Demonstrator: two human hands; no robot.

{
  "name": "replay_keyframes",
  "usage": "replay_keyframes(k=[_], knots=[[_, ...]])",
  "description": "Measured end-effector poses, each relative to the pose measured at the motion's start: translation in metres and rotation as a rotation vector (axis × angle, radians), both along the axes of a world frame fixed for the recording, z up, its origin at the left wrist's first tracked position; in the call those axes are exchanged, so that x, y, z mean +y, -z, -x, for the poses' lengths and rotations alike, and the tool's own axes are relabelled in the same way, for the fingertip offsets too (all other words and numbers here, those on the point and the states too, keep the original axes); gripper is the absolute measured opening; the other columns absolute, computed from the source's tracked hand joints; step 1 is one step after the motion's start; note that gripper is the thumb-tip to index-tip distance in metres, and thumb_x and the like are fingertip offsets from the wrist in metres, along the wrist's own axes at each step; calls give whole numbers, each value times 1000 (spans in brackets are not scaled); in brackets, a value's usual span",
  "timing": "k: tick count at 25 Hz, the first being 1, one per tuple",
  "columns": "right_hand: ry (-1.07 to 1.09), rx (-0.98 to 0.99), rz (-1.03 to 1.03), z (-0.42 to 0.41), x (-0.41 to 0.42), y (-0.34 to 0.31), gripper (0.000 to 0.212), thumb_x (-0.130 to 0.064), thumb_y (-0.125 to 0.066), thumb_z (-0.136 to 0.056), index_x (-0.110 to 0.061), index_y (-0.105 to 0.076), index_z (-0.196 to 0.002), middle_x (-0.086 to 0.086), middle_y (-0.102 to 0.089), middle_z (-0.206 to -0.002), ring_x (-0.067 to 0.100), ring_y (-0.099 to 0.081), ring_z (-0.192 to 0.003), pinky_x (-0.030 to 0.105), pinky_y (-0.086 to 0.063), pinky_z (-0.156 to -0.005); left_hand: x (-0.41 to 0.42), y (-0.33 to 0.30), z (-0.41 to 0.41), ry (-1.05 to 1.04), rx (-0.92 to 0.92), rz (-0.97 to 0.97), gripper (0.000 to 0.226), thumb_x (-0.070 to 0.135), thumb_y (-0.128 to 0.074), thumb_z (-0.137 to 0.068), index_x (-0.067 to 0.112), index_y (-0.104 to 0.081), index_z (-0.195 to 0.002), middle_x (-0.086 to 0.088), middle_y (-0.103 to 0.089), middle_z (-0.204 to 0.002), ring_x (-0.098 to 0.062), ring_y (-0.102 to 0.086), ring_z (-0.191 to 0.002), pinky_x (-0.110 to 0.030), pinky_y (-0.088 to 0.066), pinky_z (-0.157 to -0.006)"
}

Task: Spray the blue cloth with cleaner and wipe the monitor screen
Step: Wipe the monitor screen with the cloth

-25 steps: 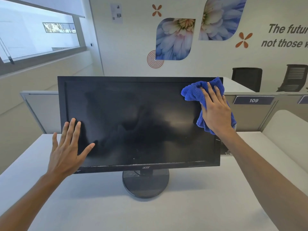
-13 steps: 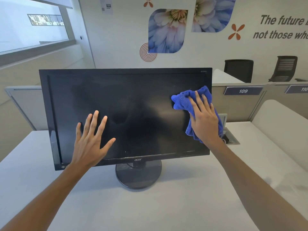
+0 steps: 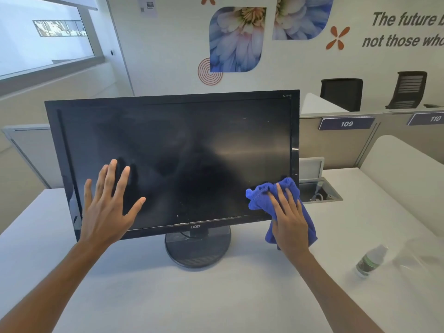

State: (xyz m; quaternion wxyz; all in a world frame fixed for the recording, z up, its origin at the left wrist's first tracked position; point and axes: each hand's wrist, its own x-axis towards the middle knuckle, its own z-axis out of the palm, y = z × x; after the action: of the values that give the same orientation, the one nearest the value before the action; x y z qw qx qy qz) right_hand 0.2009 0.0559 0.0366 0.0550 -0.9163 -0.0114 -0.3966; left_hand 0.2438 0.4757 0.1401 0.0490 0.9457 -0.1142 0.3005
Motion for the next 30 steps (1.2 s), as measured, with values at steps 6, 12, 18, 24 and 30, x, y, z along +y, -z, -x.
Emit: replay_keyframes(k=[6,12,18,24,30], knots=[[-22,32,107,7,-6,7,85,4,-77,-72,-15,-40,-146,8,-38,-153,36,-35,-141,56,-41,-107,39,-2,10,-124,-25,64,86,61,-34,-83,16,-16,-154,-6,0,-164,-26,0,-150,-50,9,-113],[-70,-70,95,-66,10,-111,68,3,-62,-84,-17,-44,-146,6,-36,-156,33,-29,-145,56,-31,-114,59,-2,5,-70,32,103,88,63,-34,-83,18,-9,-155,-4,1,-163,-23,1,-149,-58,-21,-112],[-162,-36,232,-108,17,-187,60,-10,-50,-91,-21,-38,-149,3,-30,-160,30,-24,-148,55,-23,-117,63,2,-2,-19,65,138,89,66,-33,-84,22,-3,-155,-5,-2,-163,-28,-5,-150,-55,-25,-113],[-252,22,346,-82,15,-120,53,-21,-40,-95,-22,-40,-148,1,-25,-161,26,-17,-150,56,-15,-119,62,3,0,-1,65,211,86,51,-50,-86,23,-5,-155,-2,4,-163,-28,-3,-149,-64,-40,-98],[-341,88,477,-39,10,-34,61,-19,-55,-91,-26,-37,-149,0,-24,-162,26,-12,-151,57,-14,-120,63,3,4,-13,69,247,87,50,-51,-85,25,-6,-154,0,9,-163,-19,5,-147,-65,-51,-78]])
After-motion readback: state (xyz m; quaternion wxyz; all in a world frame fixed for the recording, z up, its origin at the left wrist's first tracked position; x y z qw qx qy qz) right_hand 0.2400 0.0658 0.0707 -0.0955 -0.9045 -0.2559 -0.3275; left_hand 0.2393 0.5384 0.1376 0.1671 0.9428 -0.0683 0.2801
